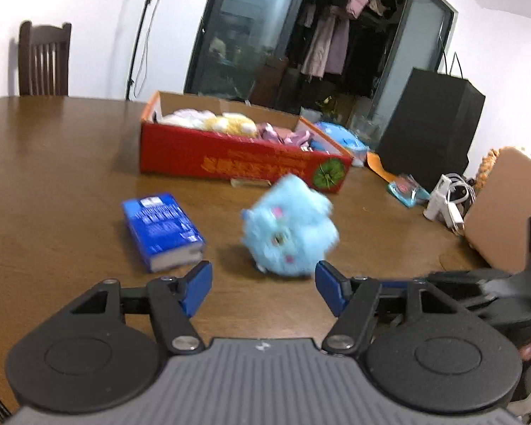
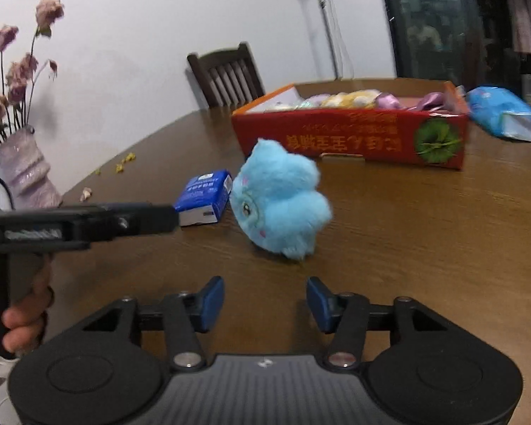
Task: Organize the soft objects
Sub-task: 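Close the right gripper on the blue plush toy, then lift the blue plush with the right gripper and carry it over the box, then lower the plush into the box and open the right gripper, then move the left gripper to the blue tissue pack, then close the left gripper on the blue tissue pack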
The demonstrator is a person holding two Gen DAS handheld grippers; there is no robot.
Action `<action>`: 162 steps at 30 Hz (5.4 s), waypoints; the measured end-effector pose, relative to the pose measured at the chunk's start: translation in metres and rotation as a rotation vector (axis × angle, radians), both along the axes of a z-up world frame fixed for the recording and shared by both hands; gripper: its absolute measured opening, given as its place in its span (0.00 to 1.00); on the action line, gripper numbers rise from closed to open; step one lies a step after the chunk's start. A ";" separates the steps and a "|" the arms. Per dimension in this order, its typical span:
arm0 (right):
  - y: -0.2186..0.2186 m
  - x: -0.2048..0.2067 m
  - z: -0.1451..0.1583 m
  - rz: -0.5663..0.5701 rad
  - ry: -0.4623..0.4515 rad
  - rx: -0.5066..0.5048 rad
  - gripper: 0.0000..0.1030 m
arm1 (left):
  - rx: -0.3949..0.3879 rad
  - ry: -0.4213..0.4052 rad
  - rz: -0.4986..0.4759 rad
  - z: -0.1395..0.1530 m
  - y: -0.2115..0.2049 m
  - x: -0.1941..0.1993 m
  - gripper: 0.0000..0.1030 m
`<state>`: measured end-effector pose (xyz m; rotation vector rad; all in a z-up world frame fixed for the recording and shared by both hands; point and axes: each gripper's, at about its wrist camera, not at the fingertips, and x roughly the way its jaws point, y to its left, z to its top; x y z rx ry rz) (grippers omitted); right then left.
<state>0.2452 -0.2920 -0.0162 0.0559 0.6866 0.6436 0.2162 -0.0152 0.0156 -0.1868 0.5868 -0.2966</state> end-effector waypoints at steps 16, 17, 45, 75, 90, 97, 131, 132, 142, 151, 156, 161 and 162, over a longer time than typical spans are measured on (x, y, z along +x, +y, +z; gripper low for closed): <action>-0.008 0.118 0.009 -0.097 -0.004 0.169 0.53 | -0.131 0.094 0.045 -0.020 -0.019 0.092 0.58; -0.003 0.131 0.007 -0.087 0.016 0.181 0.51 | -0.141 0.105 0.057 -0.022 -0.017 0.098 0.58; -0.027 -0.008 0.007 -0.079 0.004 0.187 0.38 | -0.238 0.070 -0.012 -0.012 0.008 0.001 0.51; 0.011 0.252 0.062 -0.133 -0.007 0.225 0.35 | -0.181 0.116 -0.077 0.037 0.014 0.278 0.30; 0.047 0.305 0.013 -0.091 0.095 0.015 0.37 | -0.034 0.133 -0.098 0.012 0.010 0.293 0.26; 0.021 0.264 0.065 -0.115 -0.029 0.009 0.44 | 0.019 0.018 -0.046 0.063 0.030 0.226 0.39; -0.016 -0.048 0.035 -0.102 -0.194 0.014 0.73 | 0.069 -0.060 0.232 0.014 0.041 -0.045 0.94; -0.013 -0.047 0.034 -0.104 -0.199 -0.001 0.73 | 0.071 -0.056 0.236 0.011 0.040 -0.041 0.94; -0.004 -0.019 0.018 -0.132 -0.155 -0.034 0.73 | 0.177 -0.028 0.241 -0.019 0.007 0.053 0.93; -0.014 0.007 0.007 -0.178 -0.123 -0.032 0.73 | 0.143 0.023 0.172 -0.026 -0.002 0.079 0.54; -0.029 0.019 0.012 -0.215 -0.129 0.014 0.73 | 0.118 -0.036 -0.217 -0.019 -0.040 0.038 0.62; -0.039 0.029 0.015 -0.179 -0.106 0.090 0.73 | 0.091 -0.010 -0.014 -0.017 -0.001 0.023 0.72; -0.038 0.032 0.014 -0.163 -0.099 0.096 0.73 | 0.055 0.000 0.013 -0.015 0.008 0.020 0.71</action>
